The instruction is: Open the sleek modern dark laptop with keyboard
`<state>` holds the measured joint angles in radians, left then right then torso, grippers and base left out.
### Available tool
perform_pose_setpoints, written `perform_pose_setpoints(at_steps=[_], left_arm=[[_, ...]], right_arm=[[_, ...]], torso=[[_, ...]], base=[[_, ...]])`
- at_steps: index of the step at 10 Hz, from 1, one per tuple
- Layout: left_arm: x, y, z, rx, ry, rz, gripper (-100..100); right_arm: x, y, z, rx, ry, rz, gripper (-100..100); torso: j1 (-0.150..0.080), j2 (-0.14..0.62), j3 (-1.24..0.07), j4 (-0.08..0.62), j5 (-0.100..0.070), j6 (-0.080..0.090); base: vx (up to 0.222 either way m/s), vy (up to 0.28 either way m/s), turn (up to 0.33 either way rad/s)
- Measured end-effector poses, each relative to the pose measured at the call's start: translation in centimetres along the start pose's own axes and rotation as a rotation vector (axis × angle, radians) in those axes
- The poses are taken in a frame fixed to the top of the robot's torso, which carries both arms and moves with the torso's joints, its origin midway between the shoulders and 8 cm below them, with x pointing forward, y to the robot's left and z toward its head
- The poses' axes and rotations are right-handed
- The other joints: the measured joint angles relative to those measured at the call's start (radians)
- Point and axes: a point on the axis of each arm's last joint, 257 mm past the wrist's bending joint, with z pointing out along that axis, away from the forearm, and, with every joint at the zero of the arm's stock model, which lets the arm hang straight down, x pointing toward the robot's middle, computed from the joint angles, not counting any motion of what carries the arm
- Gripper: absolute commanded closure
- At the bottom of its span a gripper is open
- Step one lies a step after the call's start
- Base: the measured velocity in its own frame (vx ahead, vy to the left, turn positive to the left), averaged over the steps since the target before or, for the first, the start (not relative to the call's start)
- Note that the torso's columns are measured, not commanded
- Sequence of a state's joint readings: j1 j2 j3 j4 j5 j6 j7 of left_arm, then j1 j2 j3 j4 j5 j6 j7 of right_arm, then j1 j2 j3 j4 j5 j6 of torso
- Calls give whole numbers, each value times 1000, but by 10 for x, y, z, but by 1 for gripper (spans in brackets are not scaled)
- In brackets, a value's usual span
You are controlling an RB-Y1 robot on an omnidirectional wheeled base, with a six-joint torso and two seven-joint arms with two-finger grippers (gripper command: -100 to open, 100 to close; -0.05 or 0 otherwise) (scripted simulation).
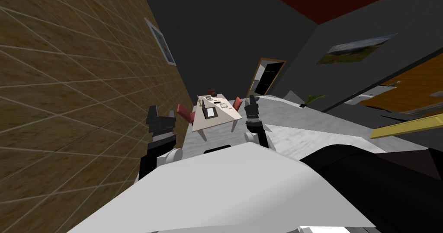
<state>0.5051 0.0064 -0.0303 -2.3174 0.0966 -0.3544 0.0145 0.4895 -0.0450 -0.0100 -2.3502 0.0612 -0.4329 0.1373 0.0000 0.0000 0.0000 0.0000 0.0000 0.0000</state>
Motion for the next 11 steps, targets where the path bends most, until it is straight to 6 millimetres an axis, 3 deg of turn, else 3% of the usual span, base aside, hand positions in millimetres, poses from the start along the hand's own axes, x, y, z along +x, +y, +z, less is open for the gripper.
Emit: perform_pose_setpoints(at_steps=[2,9,10,11], left_arm=[[0,0,0,0,0,0,0],[0,0,0,0,0,0,0],[0,0,0,0,0,0,-100],[1,3,0,-10,21,18,-100]], right_arm=[[0,0,0,0,0,0,0],[0,0,0,0,0,0,0],[0,0,0,0,0,0,0],[0,0,0,0,0,0,0]], torso=[[0,104,-209,105,0,0],[0,618,-1234,617,0,0],[0,691,-1382,691,0,0],[0,725,-1451,724,0,0]], base=[[0,0,0],[0,0,0],[18,-12,-45],[29,-20,-55]])
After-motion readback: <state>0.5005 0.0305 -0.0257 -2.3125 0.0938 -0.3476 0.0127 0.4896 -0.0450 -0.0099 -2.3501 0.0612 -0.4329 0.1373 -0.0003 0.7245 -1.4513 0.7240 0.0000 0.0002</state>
